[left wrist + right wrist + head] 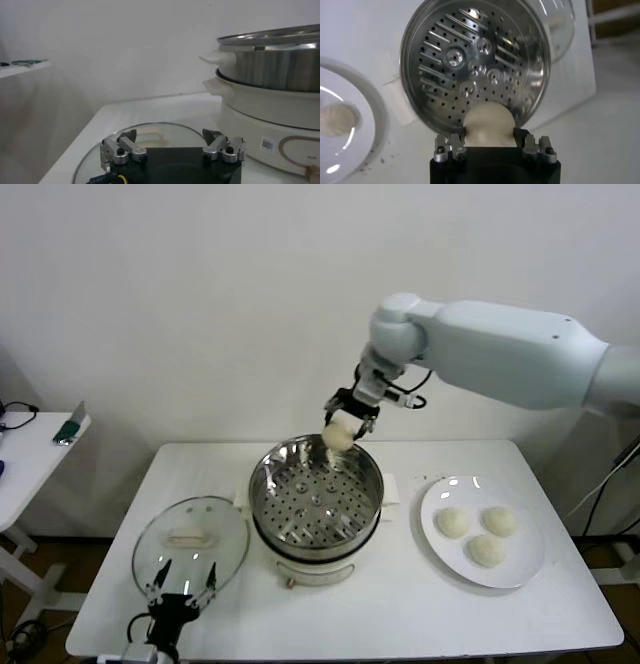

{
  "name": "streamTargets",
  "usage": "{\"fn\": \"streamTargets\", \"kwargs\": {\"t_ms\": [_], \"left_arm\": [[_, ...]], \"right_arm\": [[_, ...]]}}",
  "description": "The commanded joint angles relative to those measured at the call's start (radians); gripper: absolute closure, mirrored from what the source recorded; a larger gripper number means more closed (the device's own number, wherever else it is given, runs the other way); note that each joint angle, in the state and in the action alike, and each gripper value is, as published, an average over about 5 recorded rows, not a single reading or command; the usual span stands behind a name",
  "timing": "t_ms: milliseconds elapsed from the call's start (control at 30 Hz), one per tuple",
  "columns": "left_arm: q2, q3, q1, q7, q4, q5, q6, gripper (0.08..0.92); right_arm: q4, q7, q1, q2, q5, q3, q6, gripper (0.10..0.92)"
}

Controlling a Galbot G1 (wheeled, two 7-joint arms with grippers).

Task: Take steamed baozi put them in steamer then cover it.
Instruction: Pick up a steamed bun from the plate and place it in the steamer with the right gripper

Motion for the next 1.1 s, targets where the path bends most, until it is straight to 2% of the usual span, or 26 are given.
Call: {"fn": "streamTargets", "kwargs": {"t_ms": [33,200,533,700,900,1000,1100], "left_arm": [[-0.002,0.001,-0.003,-0.003,0.002,0.000,0.000,0.177],[-0.005,0.003,-0.008,-0.004,0.007,0.000,-0.001,0.177],[-0.011,0.002,-0.013,-0.006,0.014,0.000,-0.005,0.177],[-0.013,0.000,-0.009,-0.006,0.010,-0.001,-0.007,0.177],[-0.012,-0.003,-0.002,-0.007,0.002,0.001,-0.007,0.177],[-0.012,0.000,0.001,-0.006,-0.003,0.004,-0.006,0.177],[-0.011,0.002,0.002,-0.006,-0.007,0.005,-0.006,0.177]], "right_arm": [[-0.161,0.055,-0.138,0.155,-0.219,-0.010,0.144,0.381],[-0.267,0.065,-0.202,0.192,-0.243,0.005,0.161,0.381],[-0.360,0.062,-0.263,0.248,-0.243,0.008,0.180,0.380],[-0.395,0.066,-0.265,0.269,-0.187,0.008,0.201,0.351],[-0.303,0.025,-0.104,0.204,0.048,-0.059,0.188,0.223],[-0.228,-0.009,0.026,0.129,0.252,-0.136,0.137,0.205],[-0.132,-0.070,0.155,-0.002,0.511,-0.251,0.005,0.203]]}}
